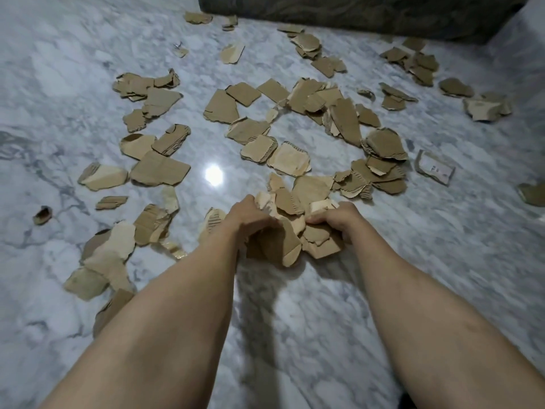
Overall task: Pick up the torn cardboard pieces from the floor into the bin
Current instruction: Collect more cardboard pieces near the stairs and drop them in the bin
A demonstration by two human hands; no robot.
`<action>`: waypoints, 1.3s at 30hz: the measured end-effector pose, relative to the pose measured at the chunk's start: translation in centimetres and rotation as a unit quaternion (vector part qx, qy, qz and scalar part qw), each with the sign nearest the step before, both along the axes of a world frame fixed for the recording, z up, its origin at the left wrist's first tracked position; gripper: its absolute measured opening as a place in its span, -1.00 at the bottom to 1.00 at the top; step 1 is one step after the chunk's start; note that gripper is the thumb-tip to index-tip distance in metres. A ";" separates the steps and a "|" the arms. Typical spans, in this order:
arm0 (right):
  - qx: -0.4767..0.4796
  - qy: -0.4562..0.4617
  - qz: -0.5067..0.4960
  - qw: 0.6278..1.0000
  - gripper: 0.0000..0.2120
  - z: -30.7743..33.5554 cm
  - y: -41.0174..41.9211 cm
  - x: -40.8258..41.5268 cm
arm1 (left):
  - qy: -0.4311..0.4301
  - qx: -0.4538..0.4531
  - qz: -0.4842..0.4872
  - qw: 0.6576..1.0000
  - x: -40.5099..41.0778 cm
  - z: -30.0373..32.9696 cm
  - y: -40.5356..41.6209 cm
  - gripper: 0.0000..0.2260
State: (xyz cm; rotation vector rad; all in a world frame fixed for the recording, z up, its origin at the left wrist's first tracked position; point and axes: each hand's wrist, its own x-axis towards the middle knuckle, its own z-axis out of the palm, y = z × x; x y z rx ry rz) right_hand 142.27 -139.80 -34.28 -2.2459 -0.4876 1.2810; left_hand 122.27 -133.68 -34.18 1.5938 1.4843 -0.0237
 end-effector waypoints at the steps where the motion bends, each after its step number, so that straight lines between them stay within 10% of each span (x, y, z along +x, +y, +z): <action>1: 0.029 0.031 -0.027 0.999 -0.32 0.0 -0.2 -0.4 | 0.004 -0.020 -0.011 1.000 0.1 0.1 -0.2 -0.36; 5: 0.075 0.076 -0.031 0.994 -0.10 0.1 -1.0 -1.3 | -0.015 -0.075 0.017 0.997 -0.6 0.1 -1.1 -0.30; 10: 0.091 0.114 0.018 0.989 -0.53 0.8 -1.7 -2.2 | -0.120 -0.082 0.066 0.987 -1.9 -0.7 -2.5 -0.71; 16: 0.079 0.151 0.108 0.979 -0.65 1.3 -2.1 -3.8 | -0.170 -0.140 0.074 0.973 -2.6 0.2 -3.7 -0.66; 20: 0.061 0.172 0.154 0.971 -0.34 1.7 -1.8 -4.3 | -0.164 -0.151 0.085 0.971 -3.8 0.7 -3.7 -0.66; 29: 0.075 0.185 0.194 0.961 -0.58 3.0 -0.1 -7.5 | -0.189 -0.171 0.123 0.959 -7.7 2.7 -3.7 -0.63; 39: 0.064 0.125 0.247 0.959 -0.65 2.5 1.6 -13.8 | -0.149 -0.035 0.396 0.905 -19.5 1.9 -6.1 -0.76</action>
